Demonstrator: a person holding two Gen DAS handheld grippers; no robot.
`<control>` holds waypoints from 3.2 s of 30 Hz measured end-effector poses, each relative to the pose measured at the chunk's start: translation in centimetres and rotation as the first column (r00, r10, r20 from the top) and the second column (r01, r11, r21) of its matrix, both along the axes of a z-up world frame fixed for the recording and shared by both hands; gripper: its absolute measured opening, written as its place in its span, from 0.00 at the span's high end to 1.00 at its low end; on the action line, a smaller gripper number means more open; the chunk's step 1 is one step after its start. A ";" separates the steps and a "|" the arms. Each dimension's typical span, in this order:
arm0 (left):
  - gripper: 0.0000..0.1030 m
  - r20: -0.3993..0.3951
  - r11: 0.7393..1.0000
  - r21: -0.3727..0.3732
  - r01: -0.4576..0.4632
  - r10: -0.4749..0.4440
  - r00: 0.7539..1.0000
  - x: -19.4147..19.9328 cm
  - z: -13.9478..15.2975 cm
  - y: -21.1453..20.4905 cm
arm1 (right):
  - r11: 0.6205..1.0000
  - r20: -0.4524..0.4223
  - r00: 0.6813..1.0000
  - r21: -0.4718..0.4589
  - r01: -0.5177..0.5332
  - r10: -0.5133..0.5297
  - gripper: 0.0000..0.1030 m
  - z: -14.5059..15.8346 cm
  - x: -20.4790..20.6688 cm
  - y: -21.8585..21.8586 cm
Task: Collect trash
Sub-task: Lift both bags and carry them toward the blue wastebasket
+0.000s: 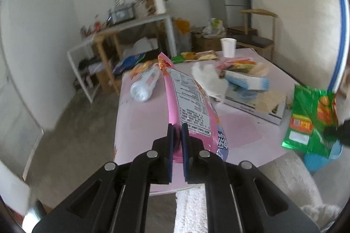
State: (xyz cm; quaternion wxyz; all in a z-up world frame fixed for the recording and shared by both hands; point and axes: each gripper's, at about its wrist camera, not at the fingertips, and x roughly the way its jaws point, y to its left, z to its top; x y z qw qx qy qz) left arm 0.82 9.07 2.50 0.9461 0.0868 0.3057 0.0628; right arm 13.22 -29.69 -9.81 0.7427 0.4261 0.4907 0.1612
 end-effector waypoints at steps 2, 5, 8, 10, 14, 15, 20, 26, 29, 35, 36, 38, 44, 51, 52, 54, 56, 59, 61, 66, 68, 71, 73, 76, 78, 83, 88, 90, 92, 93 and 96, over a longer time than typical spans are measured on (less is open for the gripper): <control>0.93 0.008 0.998 0.051 0.046 -0.047 0.999 0.0 -0.4 -1.8 | 1.000 -0.001 1.000 -0.001 0.001 -0.001 0.99 0.0 -0.1 0.0; 0.93 0.015 0.996 0.040 0.083 -0.083 0.996 0.2 -0.5 -3.0 | 1.000 -0.007 1.000 -0.003 0.003 -0.003 0.99 0.0 0.0 0.0; 0.94 0.029 0.996 -0.003 0.091 -0.091 0.995 0.3 -0.3 -3.2 | 1.000 -0.003 1.000 -0.005 0.004 -0.004 0.99 0.3 0.1 -0.1; 0.94 0.042 0.997 -0.024 0.080 -0.079 0.996 0.2 0.0 -3.0 | 1.000 0.002 1.000 -0.001 0.007 -0.007 0.99 0.5 0.1 -0.2; 0.94 0.083 0.997 -0.071 0.033 -0.027 0.996 -0.6 1.0 -1.4 | 1.000 0.011 1.000 0.006 0.017 -0.017 0.99 0.9 0.0 -0.5; 0.94 0.088 0.996 -0.084 0.026 -0.018 0.996 -0.9 1.1 -1.0 | 1.000 0.017 1.000 0.009 0.022 -0.022 0.99 1.2 -0.1 -0.6; 0.95 0.132 0.978 -0.207 -0.040 0.069 0.989 -2.2 2.4 2.4 | 0.996 0.057 0.997 0.071 0.045 -0.049 1.00 2.5 -0.5 -1.5; 0.95 0.204 0.942 -0.334 -0.037 0.111 0.973 -3.8 4.9 5.0 | 0.993 0.159 0.984 0.099 0.064 -0.079 1.00 5.5 -1.2 -2.7; 0.95 0.246 0.928 -0.371 0.009 0.089 0.965 -4.3 6.4 5.1 | 0.991 0.207 0.973 0.112 0.077 -0.099 1.00 6.8 -1.7 -3.5; 0.95 0.326 0.908 -0.387 0.160 -0.028 0.945 -3.8 9.1 2.4 | 0.983 0.287 0.944 0.129 0.128 -0.161 1.00 8.6 -3.3 -5.9; 0.96 0.332 0.904 -0.387 0.183 -0.049 0.942 -3.6 9.5 1.9 | 0.981 0.301 0.937 0.132 0.145 -0.179 1.00 8.9 -4.0 -6.6; 0.97 0.345 0.885 -0.389 0.254 -0.116 0.931 -2.8 10.2 0.1 | 0.976 0.317 0.925 0.132 0.175 -0.209 1.00 8.8 -5.1 -7.4; 1.00 0.347 0.819 -0.351 0.453 -0.336 0.876 0.5 11.4 -7.7 | 0.933 0.327 0.874 0.149 0.326 -0.358 1.00 7.6 -9.6 -12.2; 1.00 0.215 0.757 -0.368 0.540 -0.496 0.841 5.0 8.5 -15.2 | 0.855 0.275 0.809 0.145 0.499 -0.519 1.00 4.6 -13.9 -17.2; 1.00 0.191 0.755 -0.374 0.539 -0.506 0.841 5.3 7.9 -15.6 | 0.844 0.263 0.803 0.138 0.518 -0.535 1.00 3.9 -14.3 -17.7; 1.00 0.107 0.754 -0.386 0.532 -0.536 0.837 6.1 5.7 -16.6 | 0.832 0.235 0.798 0.136 0.539 -0.555 1.00 2.4 -14.6 -18.3; 0.94 0.028 0.747 -0.430 0.507 -0.550 0.835 6.6 3.5 -16.8 | 0.828 0.206 0.801 0.135 0.545 -0.561 1.00 0.9 -14.4 -18.3; 0.65 -0.099 0.734 -0.502 0.457 -0.574 0.813 6.7 -0.5 -17.2 | 0.844 0.149 0.833 0.152 0.513 -0.533 1.00 -2.0 -12.8 -17.7; 0.65 -0.170 0.746 -0.516 0.421 -0.571 0.803 6.8 -2.6 -17.4 | 0.873 0.081 0.876 0.163 0.459 -0.476 1.00 -4.9 -10.6 -15.6; 0.65 -0.225 0.745 -0.542 0.388 -0.574 0.787 7.0 -5.4 -17.3 | 0.928 -0.085 0.947 0.191 0.320 -0.309 1.00 -11.5 -5.9 -9.3; 0.65 -0.249 0.760 -0.529 0.379 -0.565 0.786 7.2 -5.9 -17.2 | 0.936 -0.111 0.958 0.211 0.283 -0.265 1.00 -12.2 -5.3 -7.5; 0.65 -0.264 0.777 -0.519 0.355 -0.541 0.798 7.3 -6.0 -16.2 | 0.947 -0.102 0.970 0.218 0.236 -0.219 1.00 -12.1 -4.5 -5.8; 0.65 -0.262 0.786 -0.511 0.348 -0.528 0.808 7.2 -5.8 -15.1 | 0.954 -0.089 0.976 0.206 0.216 -0.201 1.00 -11.7 -4.1 -5.4; 0.65 -0.265 0.814 -0.482 0.324 -0.488 0.832 6.6 -6.0 -13.0 | 0.956 -0.087 0.978 0.208 0.206 -0.192 1.00 -11.9 -2.8 -5.7; 0.65 -0.280 0.829 -0.476 0.293 -0.459 0.843 5.8 -6.7 -11.4 | 0.956 -0.089 0.978 0.209 0.204 -0.190 1.00 -12.7 -2.4 -6.1; 0.61 -0.343 0.868 -0.469 0.163 -0.349 0.872 4.4 -8.5 -6.5 | 0.957 -0.086 0.979 0.208 0.200 -0.186 1.00 -12.6 -2.4 -6.5; 0.53 -0.429 0.836 -0.547 0.037 -0.318 0.846 4.0 -10.8 -3.4 | 0.963 -0.088 0.980 0.193 0.190 -0.176 1.00 -12.2 -3.0 -6.2; 0.51 -0.431 0.817 -0.576 0.029 -0.334 0.838 4.0 -11.5 -3.3 | 0.965 -0.088 0.981 0.185 0.187 -0.173 1.00 -11.9 -3.0 -6.1; 0.49 -0.431 0.798 -0.603 0.017 -0.344 0.834 4.3 -12.0 -3.2 | 0.966 -0.087 0.982 0.181 0.183 -0.170 1.00 -11.4 -2.7 -5.7; 0.46 -0.427 0.787 -0.617 0.014 -0.350 0.834 4.6 -12.4 -3.1 | 0.968 -0.084 0.982 0.175 0.181 -0.168 1.00 -11.2 -2.7 -5.7; 0.40 -0.412 0.757 -0.654 0.003 -0.360 0.837 5.4 -13.1 -2.7 | 0.969 -0.086 0.982 0.169 0.180 -0.168 1.00 -10.9 -2.5 -5.3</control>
